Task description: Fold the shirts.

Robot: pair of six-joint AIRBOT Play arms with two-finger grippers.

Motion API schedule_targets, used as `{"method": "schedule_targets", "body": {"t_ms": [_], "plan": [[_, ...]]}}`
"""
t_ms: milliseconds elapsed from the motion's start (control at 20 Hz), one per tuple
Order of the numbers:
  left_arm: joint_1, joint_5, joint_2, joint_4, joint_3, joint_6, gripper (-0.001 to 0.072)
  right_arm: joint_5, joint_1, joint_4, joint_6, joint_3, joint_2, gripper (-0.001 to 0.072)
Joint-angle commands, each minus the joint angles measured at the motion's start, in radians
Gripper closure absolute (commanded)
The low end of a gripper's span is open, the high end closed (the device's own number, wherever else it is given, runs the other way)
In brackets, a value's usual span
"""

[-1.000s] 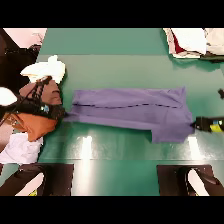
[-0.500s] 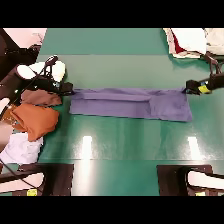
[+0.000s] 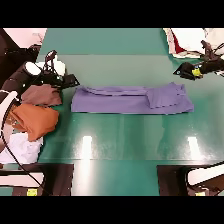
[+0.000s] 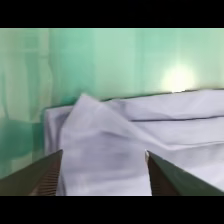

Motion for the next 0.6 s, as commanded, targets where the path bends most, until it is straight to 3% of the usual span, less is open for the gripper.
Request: {"method": "schedule_targets", "body": {"t_ms": [0,50,100,150,200,250,300,550], "plan": [[-0.002,-0.169,-0.005,0.002,0.084,-0.008,0.0116,0.163,-0.078,0.051,-0.062,0.048,-0.003,0.0167],[-0.003,-0.206,-0.005,-0.003,0.093,-0.006,0.0337,0.212,-0.114,0.051,-0.083,0.026,0.015,0.0167],[-0.003,-0.232,-0.005,-0.014,0.094,0.013,0.0647,0.25,-0.155,0.049,-0.108,-0.005,0.031,0.0167],[-0.003,-0.245,-0.005,-0.018,0.094,0.024,0.0674,0.269,-0.193,0.047,-0.118,-0.039,0.043,0.0167],[-0.003,-0.253,-0.005,-0.026,0.094,0.022,0.0674,0.275,-0.233,0.047,-0.125,-0.081,0.051,0.0123],[-0.003,-0.26,-0.005,-0.045,0.094,0.022,0.0674,0.274,-0.267,0.047,-0.128,-0.119,0.052,0.0017],[-0.003,-0.266,-0.005,-0.065,0.094,0.022,0.0674,0.269,-0.297,0.052,-0.13,-0.161,0.046,-0.0004],[-0.046,-0.272,-0.007,-0.087,0.093,0.021,0.0683,0.266,-0.33,0.108,-0.249,-0.253,-0.06,-0.0002]]}}
